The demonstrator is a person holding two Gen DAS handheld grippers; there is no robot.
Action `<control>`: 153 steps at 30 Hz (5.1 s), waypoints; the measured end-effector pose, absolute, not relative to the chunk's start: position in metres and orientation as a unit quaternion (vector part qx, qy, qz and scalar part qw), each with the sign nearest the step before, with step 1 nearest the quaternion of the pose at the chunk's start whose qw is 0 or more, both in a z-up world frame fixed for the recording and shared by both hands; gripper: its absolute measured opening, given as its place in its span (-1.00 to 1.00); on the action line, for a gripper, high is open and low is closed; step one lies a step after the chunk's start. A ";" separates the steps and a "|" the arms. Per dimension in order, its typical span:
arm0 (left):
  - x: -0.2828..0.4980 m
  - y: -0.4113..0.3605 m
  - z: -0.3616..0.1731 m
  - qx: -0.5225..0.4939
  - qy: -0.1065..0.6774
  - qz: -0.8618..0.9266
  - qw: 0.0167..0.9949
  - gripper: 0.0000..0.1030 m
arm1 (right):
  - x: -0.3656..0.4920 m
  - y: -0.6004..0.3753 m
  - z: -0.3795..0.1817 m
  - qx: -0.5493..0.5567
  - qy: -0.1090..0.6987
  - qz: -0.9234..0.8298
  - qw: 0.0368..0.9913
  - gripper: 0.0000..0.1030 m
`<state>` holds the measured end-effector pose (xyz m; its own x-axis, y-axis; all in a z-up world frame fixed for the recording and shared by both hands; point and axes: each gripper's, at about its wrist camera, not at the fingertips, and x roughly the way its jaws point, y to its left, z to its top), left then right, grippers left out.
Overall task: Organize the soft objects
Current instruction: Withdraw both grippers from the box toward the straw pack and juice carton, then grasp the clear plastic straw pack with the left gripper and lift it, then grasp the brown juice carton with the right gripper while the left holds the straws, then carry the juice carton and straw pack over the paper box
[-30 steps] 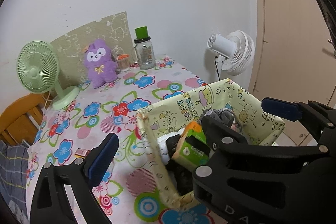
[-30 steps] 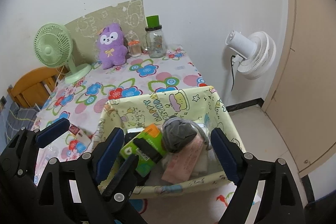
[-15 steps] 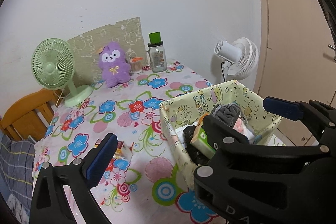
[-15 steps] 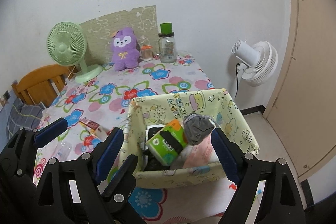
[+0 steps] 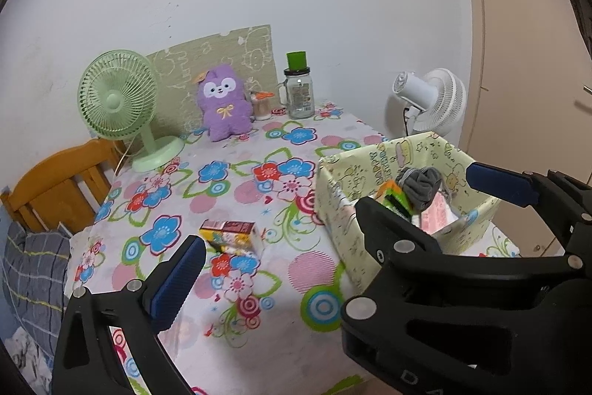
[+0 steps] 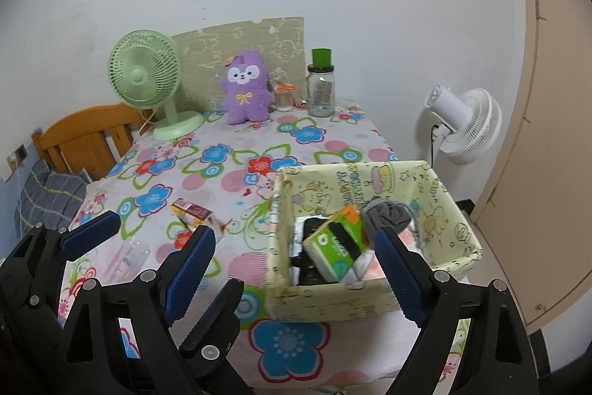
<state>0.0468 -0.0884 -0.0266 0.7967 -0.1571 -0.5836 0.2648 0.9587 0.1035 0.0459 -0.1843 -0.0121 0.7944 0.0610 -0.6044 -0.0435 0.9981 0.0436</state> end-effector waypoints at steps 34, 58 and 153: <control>0.067 0.008 -0.084 0.060 0.339 -0.050 0.937 0.98 | 0.074 -0.084 -0.068 -0.021 0.343 0.098 0.934 0.74; 0.109 0.069 -0.146 0.028 0.420 0.023 0.907 0.85 | 0.111 -0.046 -0.123 -0.030 0.412 0.115 0.904 0.74; 0.099 0.001 -0.074 0.014 0.355 -0.046 0.934 -0.46 | 0.108 -0.096 -0.063 0.017 0.375 0.099 0.922 -0.55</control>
